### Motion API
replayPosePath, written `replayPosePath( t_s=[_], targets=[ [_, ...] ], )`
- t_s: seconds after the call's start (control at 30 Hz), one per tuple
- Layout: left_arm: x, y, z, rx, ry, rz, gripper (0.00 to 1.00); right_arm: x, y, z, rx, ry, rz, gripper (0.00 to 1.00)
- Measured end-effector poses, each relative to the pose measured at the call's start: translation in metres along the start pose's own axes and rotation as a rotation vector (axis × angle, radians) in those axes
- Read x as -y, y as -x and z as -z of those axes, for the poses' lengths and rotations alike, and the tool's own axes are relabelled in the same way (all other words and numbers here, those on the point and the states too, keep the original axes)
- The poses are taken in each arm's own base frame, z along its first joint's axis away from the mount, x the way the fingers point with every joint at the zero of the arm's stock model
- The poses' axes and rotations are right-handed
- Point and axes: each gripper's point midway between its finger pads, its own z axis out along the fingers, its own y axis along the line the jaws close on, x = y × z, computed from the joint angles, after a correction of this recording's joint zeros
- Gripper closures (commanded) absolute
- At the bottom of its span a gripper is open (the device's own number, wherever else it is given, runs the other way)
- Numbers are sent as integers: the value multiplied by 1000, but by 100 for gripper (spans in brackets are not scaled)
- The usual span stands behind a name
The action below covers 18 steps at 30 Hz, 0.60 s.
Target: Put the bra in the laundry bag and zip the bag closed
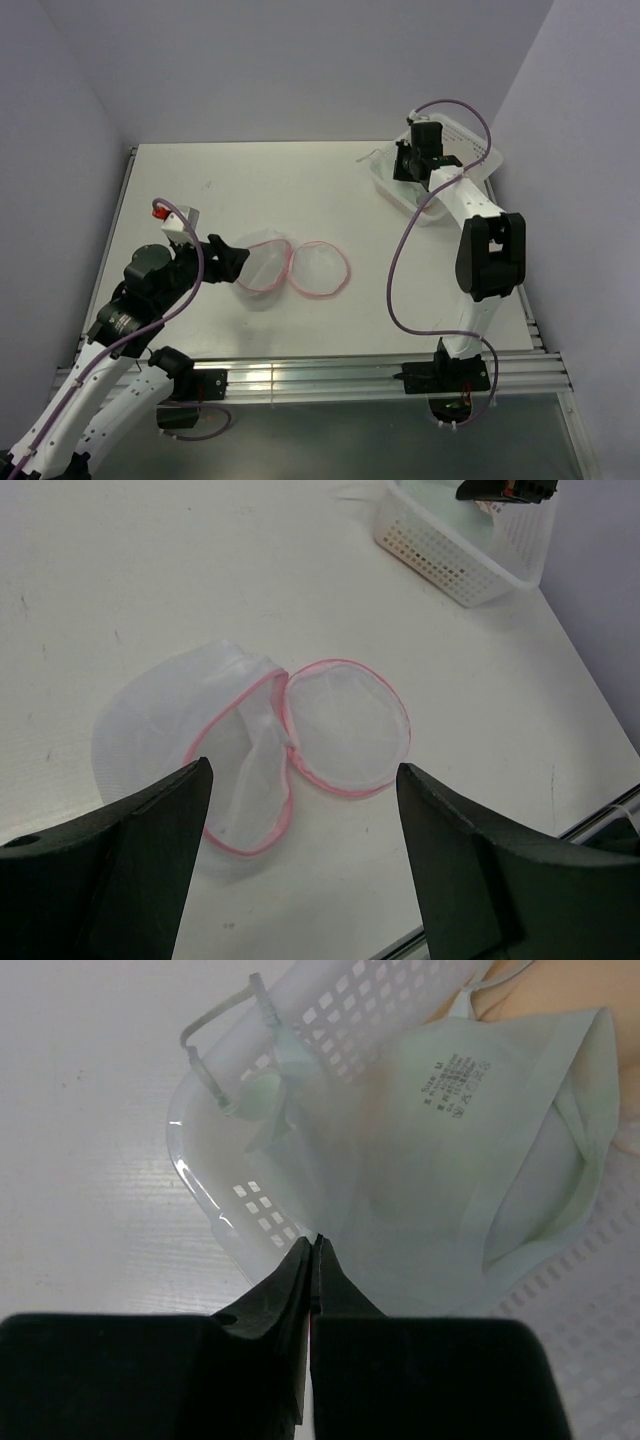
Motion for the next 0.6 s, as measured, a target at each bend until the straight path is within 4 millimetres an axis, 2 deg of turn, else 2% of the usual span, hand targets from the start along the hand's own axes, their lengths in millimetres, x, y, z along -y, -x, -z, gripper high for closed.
replayPosePath(
  t_s=[0.17, 0.27, 0.37, 0.5, 0.6],
  targets=[
    [1, -2, -2, -13, -4, 0, 19, 3, 16, 13, 78, -26, -6, 100],
    [1, -5, -4, -29, -9, 1, 19, 2, 37, 44, 171, -23, -19, 100],
    [3, -8, -7, -45, -20, 2, 19, -7, 73, 93, 322, 8, -29, 100],
    [9, -11, -10, -69, -48, 7, 18, -22, 125, 173, 556, 69, -49, 100],
    [18, -5, -13, -71, -83, 14, 16, -35, 146, 219, 670, 132, -64, 100]
  ],
)
